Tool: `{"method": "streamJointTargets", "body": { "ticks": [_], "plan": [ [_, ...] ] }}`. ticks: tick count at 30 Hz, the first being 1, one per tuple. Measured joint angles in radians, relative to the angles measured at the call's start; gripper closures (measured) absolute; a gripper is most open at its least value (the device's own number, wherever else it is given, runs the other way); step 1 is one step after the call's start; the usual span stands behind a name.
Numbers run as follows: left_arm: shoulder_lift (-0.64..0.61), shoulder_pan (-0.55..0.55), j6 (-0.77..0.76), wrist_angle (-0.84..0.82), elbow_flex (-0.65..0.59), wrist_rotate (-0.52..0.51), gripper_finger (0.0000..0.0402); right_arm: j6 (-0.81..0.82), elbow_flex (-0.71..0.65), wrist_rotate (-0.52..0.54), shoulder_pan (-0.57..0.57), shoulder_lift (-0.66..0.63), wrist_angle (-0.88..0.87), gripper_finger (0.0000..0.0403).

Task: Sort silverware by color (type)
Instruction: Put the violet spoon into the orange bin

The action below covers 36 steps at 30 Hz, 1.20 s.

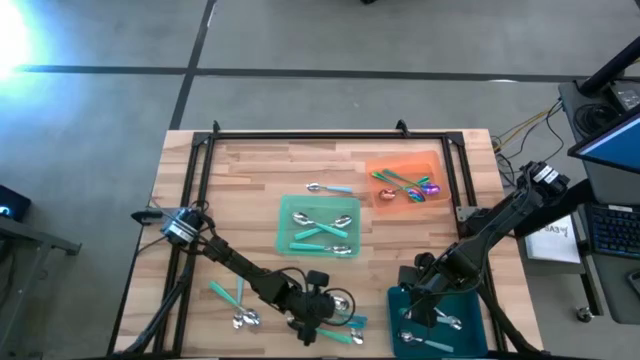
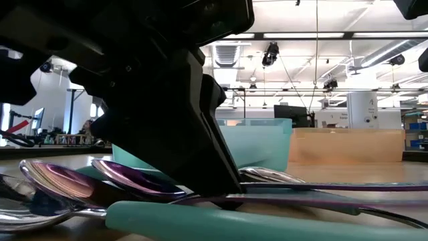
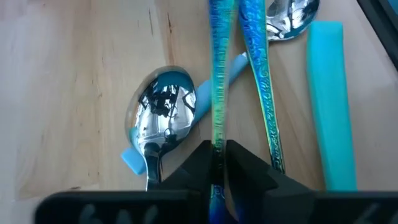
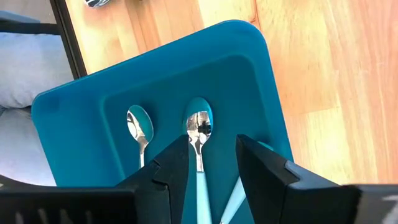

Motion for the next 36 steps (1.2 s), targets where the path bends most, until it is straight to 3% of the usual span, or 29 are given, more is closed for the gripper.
{"method": "streamJointTargets", "body": {
  "ticks": [2,10,19,24,28,32,36],
  "plan": [
    [0.0,0.0,-0.028,-0.011,-0.001,0.001,0.0392,0.0,0.0,0.0,0.0,0.0,0.0,0.028],
    [-0.014,0.003,-0.051,-0.079,0.019,0.009,0.0396,0.001,0.0,0.0,0.0,0.0,0.0,0.028],
    [-0.098,0.021,-0.047,-0.373,0.082,-0.057,0.0398,0.002,0.039,0.012,0.0,-0.002,-0.002,0.028],
    [-0.16,0.018,-0.083,-0.362,0.083,-0.126,0.0399,-0.075,0.077,0.189,0.0,-0.002,0.002,0.028],
    [-0.213,0.019,-0.111,-0.347,0.081,-0.246,0.0399,-0.124,0.081,0.347,-0.007,-0.002,0.009,0.028],
    [-0.267,0.019,-0.136,-0.325,0.079,-0.402,0.04,-0.189,0.07,0.5,-0.017,-0.002,0.096,0.028],
    [-0.319,0.009,-0.192,-0.323,0.078,-0.614,0.04,-0.328,0.038,0.6,-0.022,-0.001,0.29,0.028]
  ]
}}
